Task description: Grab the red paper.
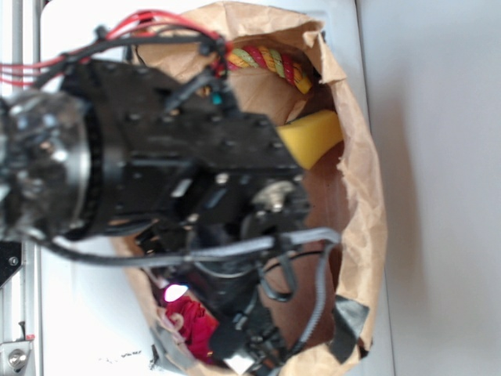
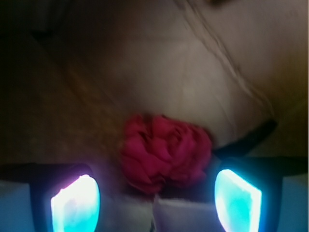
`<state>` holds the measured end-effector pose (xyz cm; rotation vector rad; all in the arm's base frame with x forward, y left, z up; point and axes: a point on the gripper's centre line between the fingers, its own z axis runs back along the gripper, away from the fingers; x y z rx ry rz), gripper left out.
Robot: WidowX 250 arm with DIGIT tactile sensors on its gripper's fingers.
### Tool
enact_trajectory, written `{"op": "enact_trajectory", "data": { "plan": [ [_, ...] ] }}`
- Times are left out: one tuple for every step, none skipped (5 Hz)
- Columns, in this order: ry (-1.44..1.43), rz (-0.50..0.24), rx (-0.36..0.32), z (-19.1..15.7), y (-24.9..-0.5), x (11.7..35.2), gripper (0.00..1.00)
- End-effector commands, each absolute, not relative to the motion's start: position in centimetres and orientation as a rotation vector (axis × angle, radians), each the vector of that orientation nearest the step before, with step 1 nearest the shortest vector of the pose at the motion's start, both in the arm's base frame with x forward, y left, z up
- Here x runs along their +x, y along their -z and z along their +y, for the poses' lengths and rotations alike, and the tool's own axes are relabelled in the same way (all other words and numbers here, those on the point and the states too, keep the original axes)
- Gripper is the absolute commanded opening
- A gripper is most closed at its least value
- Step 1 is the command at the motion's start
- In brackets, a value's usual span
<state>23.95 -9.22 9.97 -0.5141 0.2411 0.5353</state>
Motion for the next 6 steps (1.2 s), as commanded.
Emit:
{"op": "enact_trajectory", "data": {
  "plan": [
    [-0.479,0.234,-0.514,-10.6,-9.5,22.4,1.00],
    [-0.467,0.245,-0.473,-11.1,-8.1,22.8,1.00],
    [-0.455,0.262,-0.454,-11.7,-6.8,23.5,1.00],
    [-0.409,0.314,-0.483,-13.1,-4.9,23.6,1.00],
    [-0.374,0.382,-0.460,-14.1,-3.7,23.3,1.00],
    [-0.352,0.417,-0.432,-14.3,-3.0,23.2,1.00]
  ]
}}
